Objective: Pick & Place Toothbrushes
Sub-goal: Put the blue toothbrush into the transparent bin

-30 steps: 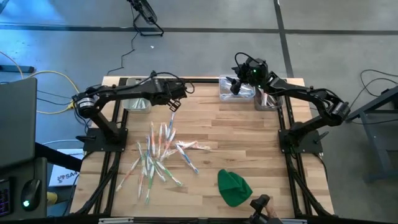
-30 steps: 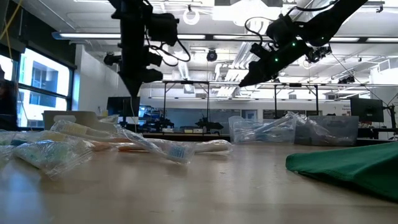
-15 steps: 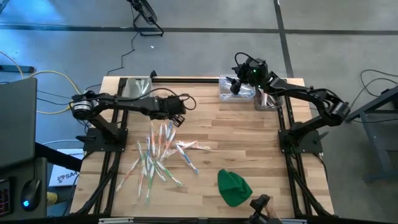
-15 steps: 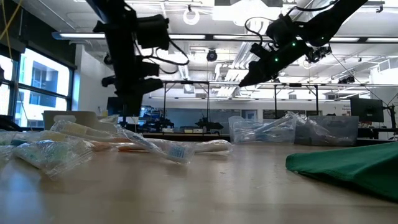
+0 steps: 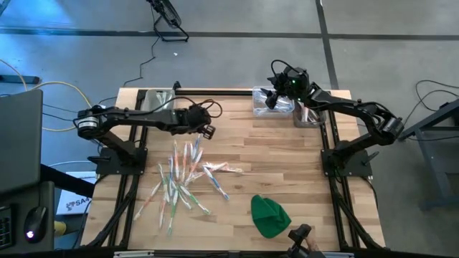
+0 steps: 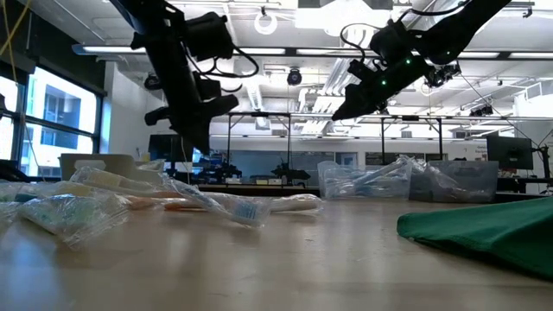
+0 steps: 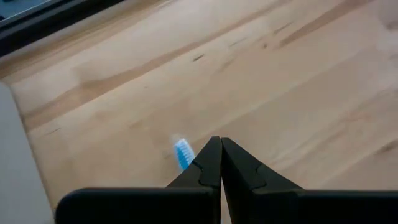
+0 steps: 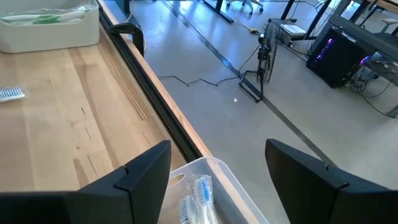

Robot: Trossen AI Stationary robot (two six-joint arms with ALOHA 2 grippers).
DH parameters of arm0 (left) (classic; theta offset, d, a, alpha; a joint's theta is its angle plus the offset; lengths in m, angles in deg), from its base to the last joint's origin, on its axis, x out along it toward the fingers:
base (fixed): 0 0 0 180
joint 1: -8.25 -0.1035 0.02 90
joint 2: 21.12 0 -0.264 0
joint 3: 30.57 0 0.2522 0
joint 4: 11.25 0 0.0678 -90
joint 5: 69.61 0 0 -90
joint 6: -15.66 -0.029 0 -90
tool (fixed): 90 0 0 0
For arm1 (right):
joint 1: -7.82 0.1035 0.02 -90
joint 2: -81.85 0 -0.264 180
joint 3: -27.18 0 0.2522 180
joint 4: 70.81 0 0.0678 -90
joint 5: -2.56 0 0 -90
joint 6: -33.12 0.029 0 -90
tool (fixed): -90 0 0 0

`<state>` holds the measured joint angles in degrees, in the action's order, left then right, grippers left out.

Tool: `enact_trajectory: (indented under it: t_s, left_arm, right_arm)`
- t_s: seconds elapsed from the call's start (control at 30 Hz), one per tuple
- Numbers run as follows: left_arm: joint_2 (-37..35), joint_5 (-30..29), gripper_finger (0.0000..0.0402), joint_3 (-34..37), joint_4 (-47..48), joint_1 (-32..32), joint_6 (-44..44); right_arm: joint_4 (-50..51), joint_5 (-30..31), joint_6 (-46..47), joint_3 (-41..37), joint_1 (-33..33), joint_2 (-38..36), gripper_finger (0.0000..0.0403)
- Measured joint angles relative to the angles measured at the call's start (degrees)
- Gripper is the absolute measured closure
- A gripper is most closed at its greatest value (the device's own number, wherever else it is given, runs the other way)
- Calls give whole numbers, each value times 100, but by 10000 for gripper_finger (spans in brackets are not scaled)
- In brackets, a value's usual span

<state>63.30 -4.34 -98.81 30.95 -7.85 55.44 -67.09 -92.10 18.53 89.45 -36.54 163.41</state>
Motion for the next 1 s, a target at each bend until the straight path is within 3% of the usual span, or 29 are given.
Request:
enact_trajectory:
  t_s: [0.23, 0.63, 1.0]
  left_arm:
    - [2, 11, 390, 0, -118, -5, 254]
    - [2, 37, 249, 0, -130, -7, 250]
    - [7, 35, 241, 0, 323, -7, 687]
  right_arm:
    - [-1, 0, -17, 0, -1, 0, 149]
    - [0, 0, -20, 0, -2, 0, 149]
    - [0, 0, -22, 0, 0, 0, 149]
